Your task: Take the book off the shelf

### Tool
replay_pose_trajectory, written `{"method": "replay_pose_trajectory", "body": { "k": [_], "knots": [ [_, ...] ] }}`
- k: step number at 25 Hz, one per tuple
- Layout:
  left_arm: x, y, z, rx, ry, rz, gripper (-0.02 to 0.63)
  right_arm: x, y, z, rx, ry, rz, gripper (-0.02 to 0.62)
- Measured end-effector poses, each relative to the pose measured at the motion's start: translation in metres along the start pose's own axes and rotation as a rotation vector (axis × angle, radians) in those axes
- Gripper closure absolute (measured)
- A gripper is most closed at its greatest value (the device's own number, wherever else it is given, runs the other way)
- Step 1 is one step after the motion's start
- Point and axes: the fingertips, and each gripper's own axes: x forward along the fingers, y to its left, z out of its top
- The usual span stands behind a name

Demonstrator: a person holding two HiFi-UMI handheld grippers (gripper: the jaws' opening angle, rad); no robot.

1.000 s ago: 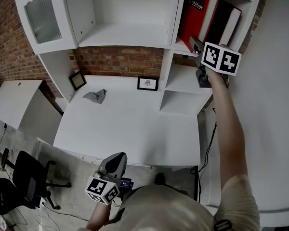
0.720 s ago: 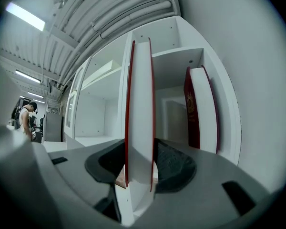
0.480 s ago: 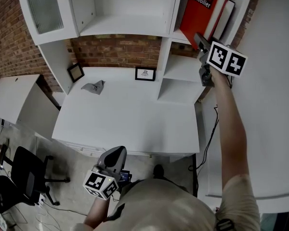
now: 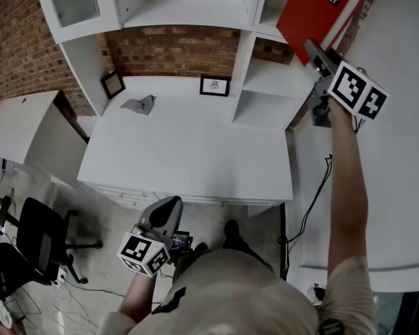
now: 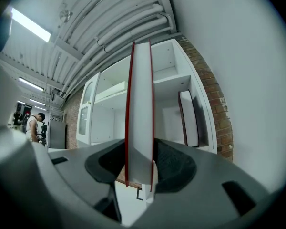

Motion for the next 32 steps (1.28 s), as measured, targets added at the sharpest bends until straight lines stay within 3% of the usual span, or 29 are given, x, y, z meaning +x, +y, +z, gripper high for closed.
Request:
{"method": "replay_pose_trajectory", "body": {
  "k": [14,22,32],
  "knots": [
    [-0.016,-0.011,-0.003,-0.021,0.019,0.047,0.601,-0.055,0.018,-0.014,0.086,0.007,0.109,0.433],
    [0.006,-0.050,-0.001,-0.044,-0.017,0.065,0.601,-0.084,0.015,-0.019,0.082,0.015,0.217,0.433],
    [0.034,-0.100,-0.008,-0.041,-0.009,0.022,0.601,-0.131,-0.012,-0.020,0.169,0.030,0.294,0.433]
  ]
}}
